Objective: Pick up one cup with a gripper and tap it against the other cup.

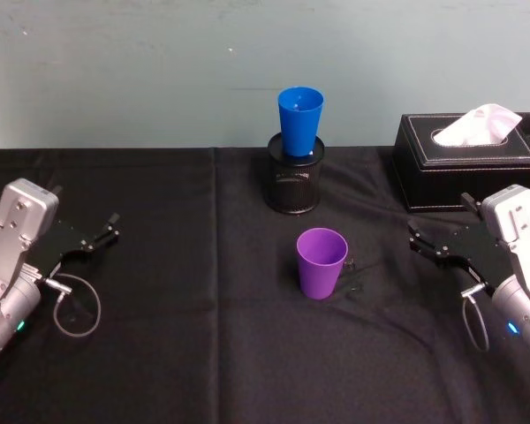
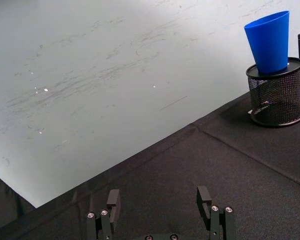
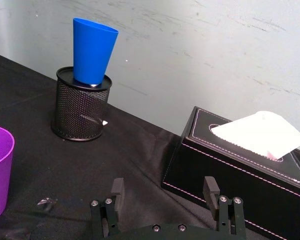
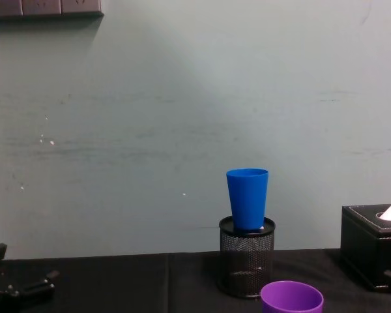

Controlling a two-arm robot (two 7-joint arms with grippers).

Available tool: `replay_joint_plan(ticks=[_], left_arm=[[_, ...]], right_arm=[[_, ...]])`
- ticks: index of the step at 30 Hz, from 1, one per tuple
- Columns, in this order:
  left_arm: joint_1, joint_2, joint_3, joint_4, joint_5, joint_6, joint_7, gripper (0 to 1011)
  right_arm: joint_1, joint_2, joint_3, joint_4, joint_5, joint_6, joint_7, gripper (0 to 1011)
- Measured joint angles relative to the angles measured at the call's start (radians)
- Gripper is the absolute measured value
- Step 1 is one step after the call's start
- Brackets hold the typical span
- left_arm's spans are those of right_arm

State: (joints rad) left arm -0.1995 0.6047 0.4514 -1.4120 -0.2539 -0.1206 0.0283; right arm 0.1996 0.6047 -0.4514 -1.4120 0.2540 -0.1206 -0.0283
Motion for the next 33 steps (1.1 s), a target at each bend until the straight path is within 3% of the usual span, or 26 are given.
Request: replay_joint_plan(ticks=[33], left_arm=[[0.000,0.000,0.000,0.000,0.000,0.000,0.000,1000]], right_arm=[[0.000,0.000,0.000,0.000,0.000,0.000,0.000,1003]])
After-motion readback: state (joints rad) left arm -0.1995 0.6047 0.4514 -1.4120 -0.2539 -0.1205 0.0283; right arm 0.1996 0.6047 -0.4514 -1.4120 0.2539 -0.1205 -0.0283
